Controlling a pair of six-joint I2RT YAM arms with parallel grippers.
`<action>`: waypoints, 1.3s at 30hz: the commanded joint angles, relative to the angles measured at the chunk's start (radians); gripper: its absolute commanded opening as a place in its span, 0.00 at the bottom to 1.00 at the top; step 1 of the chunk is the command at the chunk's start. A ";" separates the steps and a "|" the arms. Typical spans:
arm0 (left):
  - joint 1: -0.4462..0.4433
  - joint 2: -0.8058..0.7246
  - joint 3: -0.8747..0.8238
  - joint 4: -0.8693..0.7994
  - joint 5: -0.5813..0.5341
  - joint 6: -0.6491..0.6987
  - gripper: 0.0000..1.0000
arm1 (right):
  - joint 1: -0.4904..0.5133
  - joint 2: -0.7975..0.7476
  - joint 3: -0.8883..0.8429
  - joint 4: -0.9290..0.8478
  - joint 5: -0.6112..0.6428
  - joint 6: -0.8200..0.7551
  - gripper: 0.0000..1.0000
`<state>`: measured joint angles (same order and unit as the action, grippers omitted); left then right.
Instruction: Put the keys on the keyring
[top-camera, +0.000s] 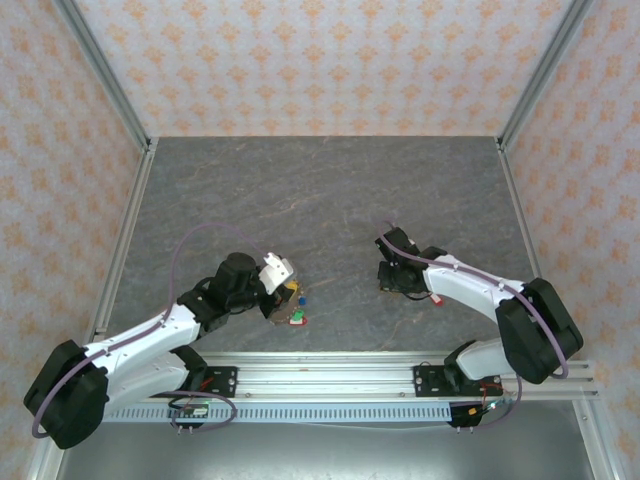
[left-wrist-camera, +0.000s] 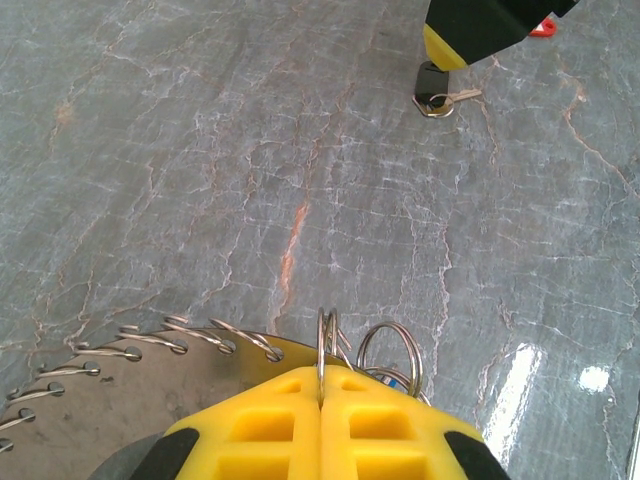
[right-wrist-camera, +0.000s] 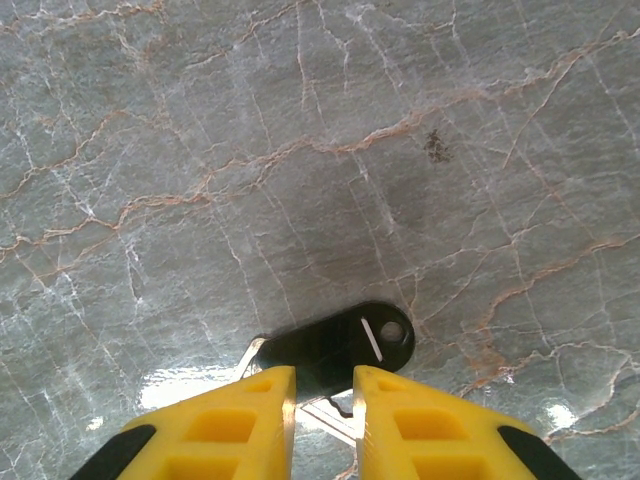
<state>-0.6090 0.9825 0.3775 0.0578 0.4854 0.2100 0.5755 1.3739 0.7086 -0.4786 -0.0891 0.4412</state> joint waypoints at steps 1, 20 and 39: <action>-0.005 0.004 0.024 0.010 0.000 0.014 0.00 | 0.005 -0.003 0.017 -0.015 0.015 -0.010 0.22; -0.005 0.040 0.043 0.004 0.004 0.020 0.00 | 0.006 0.036 0.034 -0.007 -0.006 -0.015 0.22; -0.006 -0.035 0.019 0.025 0.042 0.035 0.00 | -0.062 -0.027 0.018 -0.049 -0.021 -0.064 0.27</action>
<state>-0.6090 0.9760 0.3920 0.0563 0.4919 0.2188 0.5518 1.3323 0.7353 -0.4973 -0.1112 0.3950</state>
